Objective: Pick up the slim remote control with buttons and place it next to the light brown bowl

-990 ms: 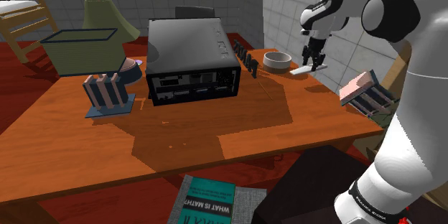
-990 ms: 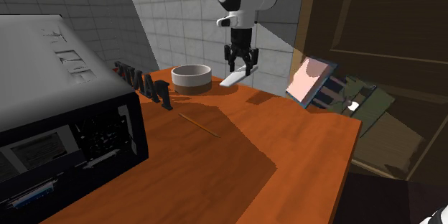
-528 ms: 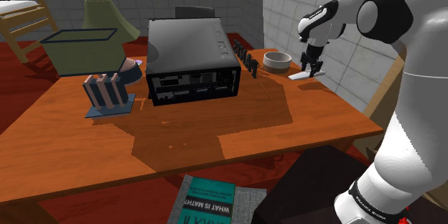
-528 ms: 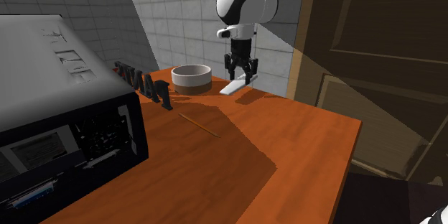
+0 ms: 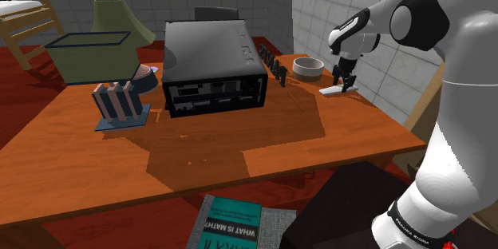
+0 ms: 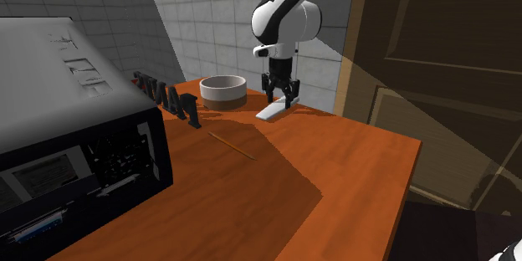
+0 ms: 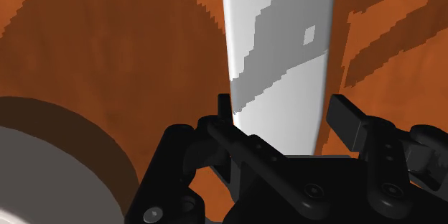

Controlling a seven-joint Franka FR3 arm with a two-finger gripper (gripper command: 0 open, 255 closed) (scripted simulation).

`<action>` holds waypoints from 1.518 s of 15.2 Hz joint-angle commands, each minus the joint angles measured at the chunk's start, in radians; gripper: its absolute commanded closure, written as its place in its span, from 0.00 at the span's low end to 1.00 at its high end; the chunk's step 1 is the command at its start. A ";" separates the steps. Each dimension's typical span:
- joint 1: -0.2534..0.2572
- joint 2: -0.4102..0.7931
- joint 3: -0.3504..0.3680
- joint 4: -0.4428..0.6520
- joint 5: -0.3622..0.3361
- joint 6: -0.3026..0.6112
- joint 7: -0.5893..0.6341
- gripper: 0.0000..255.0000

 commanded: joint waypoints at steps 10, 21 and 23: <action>-0.001 0.003 0.001 0.001 0.002 0.002 -0.001 0.00; 0.014 -0.059 -0.019 0.052 -0.042 -0.101 0.027 0.00; 0.014 -0.059 -0.019 0.052 -0.042 -0.101 0.027 0.00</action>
